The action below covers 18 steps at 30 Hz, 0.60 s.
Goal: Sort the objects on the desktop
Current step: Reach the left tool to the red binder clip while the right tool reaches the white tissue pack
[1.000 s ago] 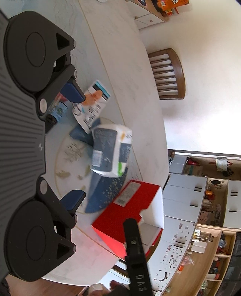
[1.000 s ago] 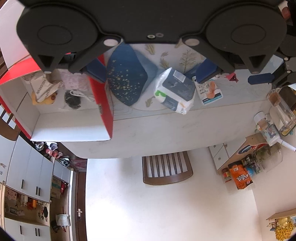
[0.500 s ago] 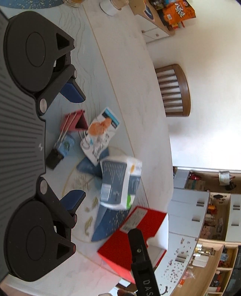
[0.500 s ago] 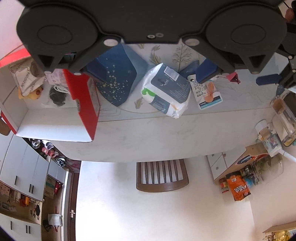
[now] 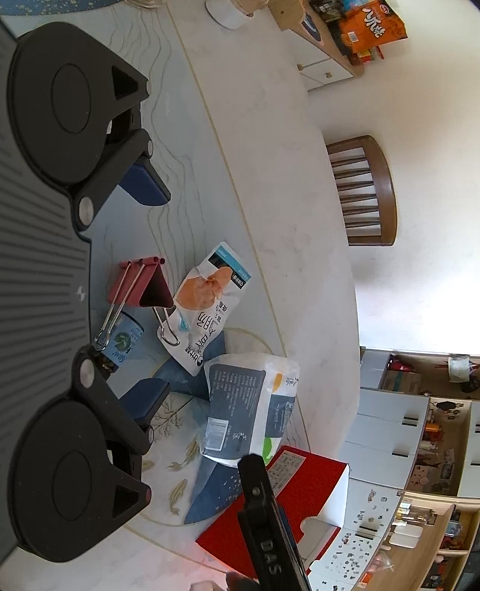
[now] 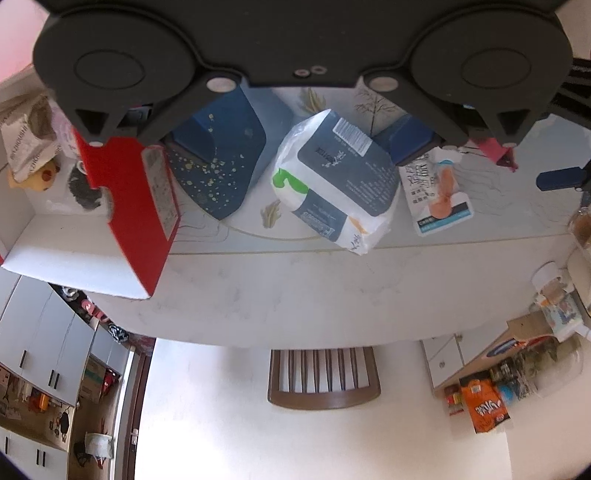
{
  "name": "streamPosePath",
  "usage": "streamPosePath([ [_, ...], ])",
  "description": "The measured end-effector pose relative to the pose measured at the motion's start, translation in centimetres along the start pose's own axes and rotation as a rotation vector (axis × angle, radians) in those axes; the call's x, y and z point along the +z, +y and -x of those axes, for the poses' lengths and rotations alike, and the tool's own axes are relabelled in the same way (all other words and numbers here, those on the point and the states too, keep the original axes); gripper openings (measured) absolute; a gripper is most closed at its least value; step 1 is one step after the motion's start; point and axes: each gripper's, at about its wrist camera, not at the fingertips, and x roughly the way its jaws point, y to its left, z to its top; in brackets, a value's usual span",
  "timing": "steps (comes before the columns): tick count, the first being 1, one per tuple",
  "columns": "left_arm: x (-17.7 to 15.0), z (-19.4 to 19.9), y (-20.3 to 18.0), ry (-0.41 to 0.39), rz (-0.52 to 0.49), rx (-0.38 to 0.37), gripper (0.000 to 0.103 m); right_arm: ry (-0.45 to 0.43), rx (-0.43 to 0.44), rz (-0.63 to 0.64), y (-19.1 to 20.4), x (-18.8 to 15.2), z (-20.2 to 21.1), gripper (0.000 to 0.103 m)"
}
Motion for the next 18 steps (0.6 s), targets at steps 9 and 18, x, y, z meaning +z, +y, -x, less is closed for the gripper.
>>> streamPosePath([
  [9,0.0,-1.6,1.0,0.035,0.031,-0.019,0.092,0.057,0.018,-0.043,-0.2,0.9,-3.3,0.099],
  [18,-0.3,-2.4,1.9,0.060,0.076,-0.043,0.074,0.091,0.032,-0.055,-0.1,1.1,-5.2,0.097],
])
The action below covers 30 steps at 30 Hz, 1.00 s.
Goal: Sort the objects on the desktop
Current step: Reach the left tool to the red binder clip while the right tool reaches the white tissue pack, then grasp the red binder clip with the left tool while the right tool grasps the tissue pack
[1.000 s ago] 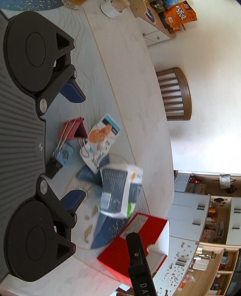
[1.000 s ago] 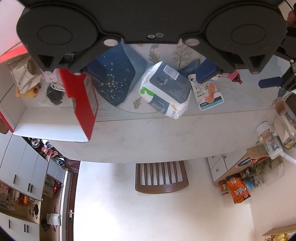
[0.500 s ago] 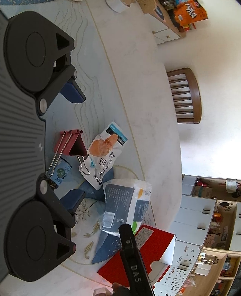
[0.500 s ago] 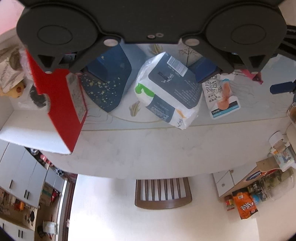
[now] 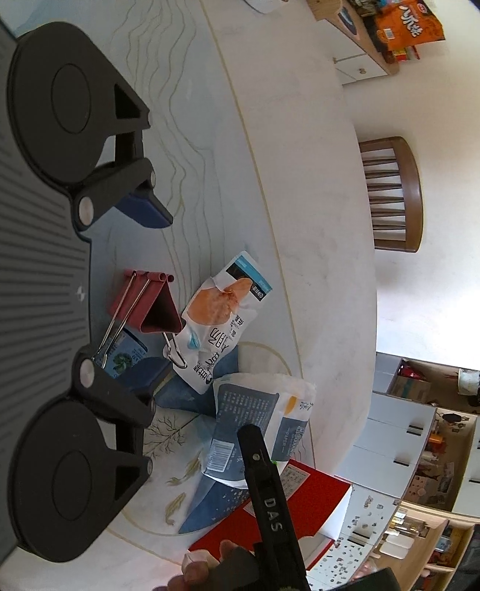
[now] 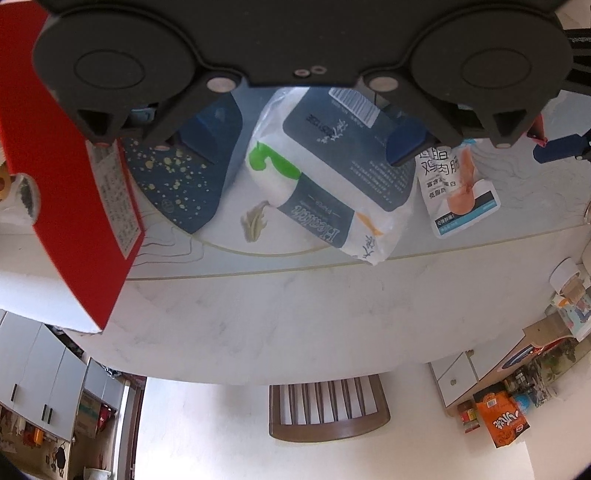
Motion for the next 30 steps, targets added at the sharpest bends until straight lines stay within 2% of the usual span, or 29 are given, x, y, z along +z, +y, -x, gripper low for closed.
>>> streamPosePath([
  [4,-0.1,-0.2,0.2,0.008,0.017,-0.012,0.066,0.012,0.007,-0.005,0.0,0.1,-0.6,0.089],
  [9,-0.2,-0.4,0.2,0.019,0.024,-0.021,0.046,0.011,0.018,-0.004,0.2,0.0,-0.6,0.076],
  [11,-0.2,-0.4,0.3,0.020,0.030,-0.030,0.043,0.011,0.023,-0.002,0.3,-0.1,-0.5,0.072],
  [13,-0.2,-0.4,0.2,0.016,0.030,-0.029,0.040,0.010,0.027,-0.009,0.2,-0.1,-0.4,0.065],
  [15,-0.2,-0.3,0.2,0.012,0.027,-0.023,0.032,0.009,0.036,-0.024,0.0,0.0,-0.2,0.059],
  [22,0.1,0.2,0.2,-0.005,0.029,-0.003,0.029,-0.026,0.057,-0.036,-0.1,0.1,1.1,0.027],
  [25,0.2,0.5,0.3,-0.013,0.027,0.001,0.029,-0.042,0.060,-0.030,0.0,0.2,1.6,0.020],
  [30,0.5,1.4,0.4,-0.034,0.038,0.005,0.029,-0.064,0.056,-0.030,0.1,0.0,2.6,0.017],
])
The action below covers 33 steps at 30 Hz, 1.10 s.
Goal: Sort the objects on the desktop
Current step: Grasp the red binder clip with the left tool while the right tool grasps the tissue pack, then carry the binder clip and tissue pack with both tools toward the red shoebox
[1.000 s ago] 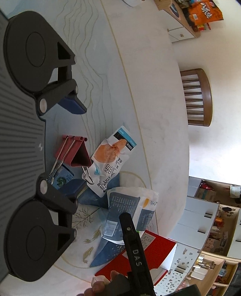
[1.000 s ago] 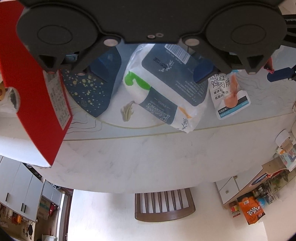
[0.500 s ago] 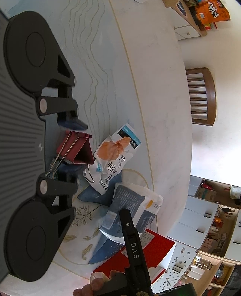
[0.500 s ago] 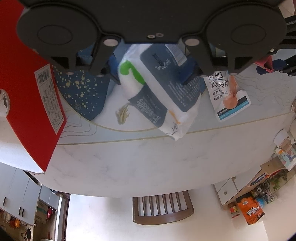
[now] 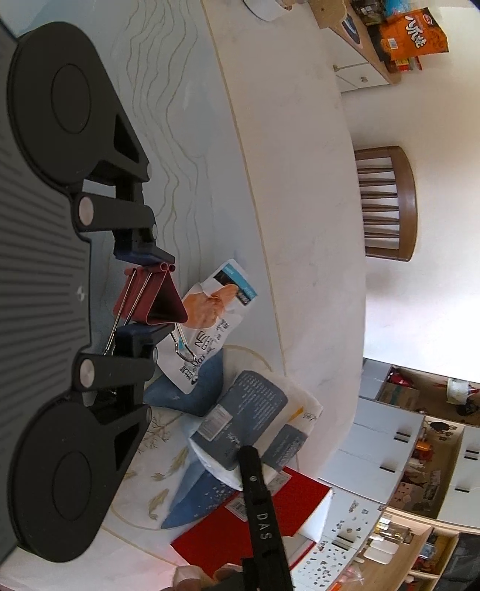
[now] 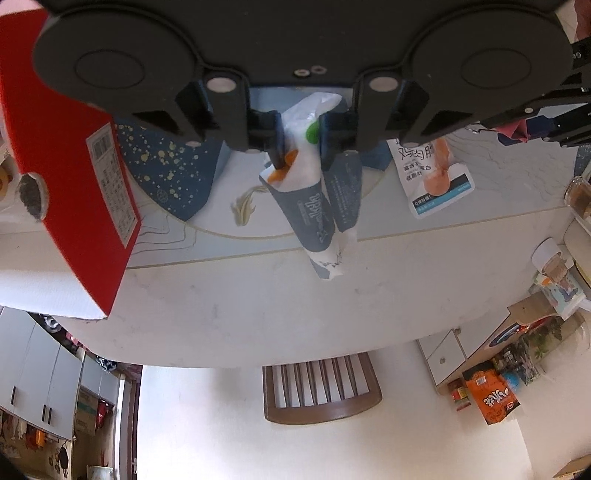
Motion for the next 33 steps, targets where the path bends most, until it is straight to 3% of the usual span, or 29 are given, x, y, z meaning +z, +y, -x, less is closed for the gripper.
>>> streamPosePath([
  [16,0.9,3.9,-2.2,-0.049,-0.007,-0.012,0.029,-0.028,0.027,-0.039,-1.2,-1.8,5.8,0.017],
  [33,2.7,7.1,-7.7,-0.093,-0.027,-0.046,0.029,-0.065,0.060,-0.060,-4.2,-3.0,11.9,0.017],
])
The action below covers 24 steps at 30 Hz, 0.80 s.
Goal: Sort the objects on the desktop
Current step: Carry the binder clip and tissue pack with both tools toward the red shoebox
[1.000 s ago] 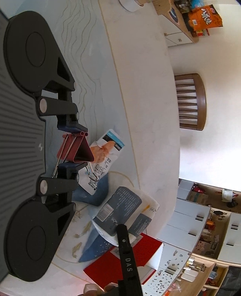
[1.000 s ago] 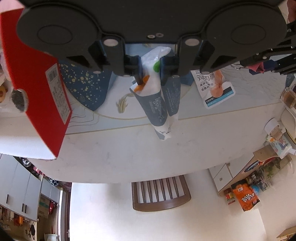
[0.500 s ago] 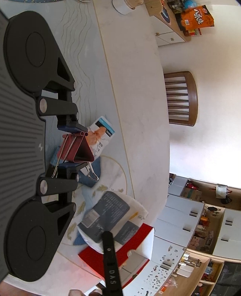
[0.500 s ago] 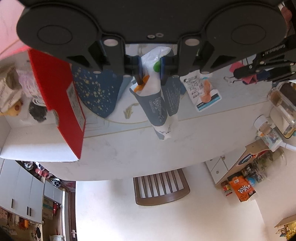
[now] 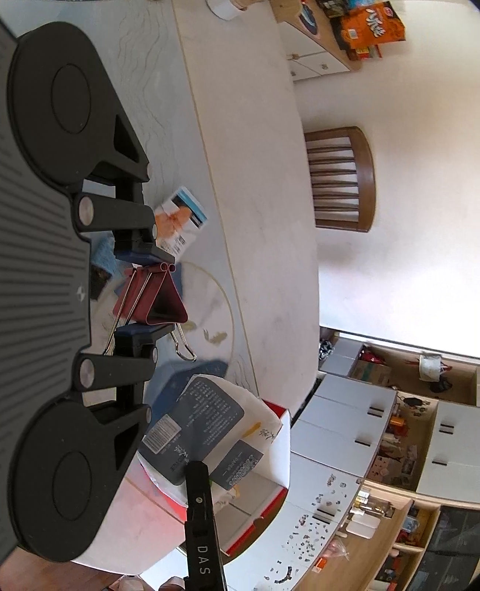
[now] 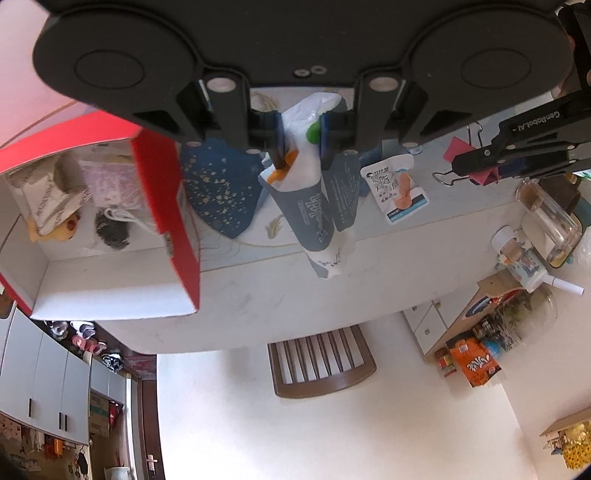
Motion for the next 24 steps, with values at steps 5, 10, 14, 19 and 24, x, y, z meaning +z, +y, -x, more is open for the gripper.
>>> streamPosePath([
  [5,0.7,0.1,-2.3,-0.016,-0.017,-0.003,0.029,-0.034,0.009,-0.012,-1.9,0.5,1.6,0.017],
  [10,1.4,-0.2,-4.9,-0.030,-0.032,0.000,0.029,-0.058,0.009,-0.013,-4.0,0.9,2.7,0.017],
  [14,1.8,-0.5,-7.0,-0.038,-0.045,0.001,0.029,-0.069,0.011,-0.022,-6.1,1.3,3.2,0.017],
  [19,2.4,-1.4,-9.6,-0.038,-0.055,0.004,0.029,-0.080,0.016,-0.024,-8.9,1.5,3.9,0.017],
  [24,3.0,-2.3,-12.1,-0.036,-0.068,0.006,0.029,-0.089,0.014,-0.037,-11.7,2.0,4.3,0.017],
])
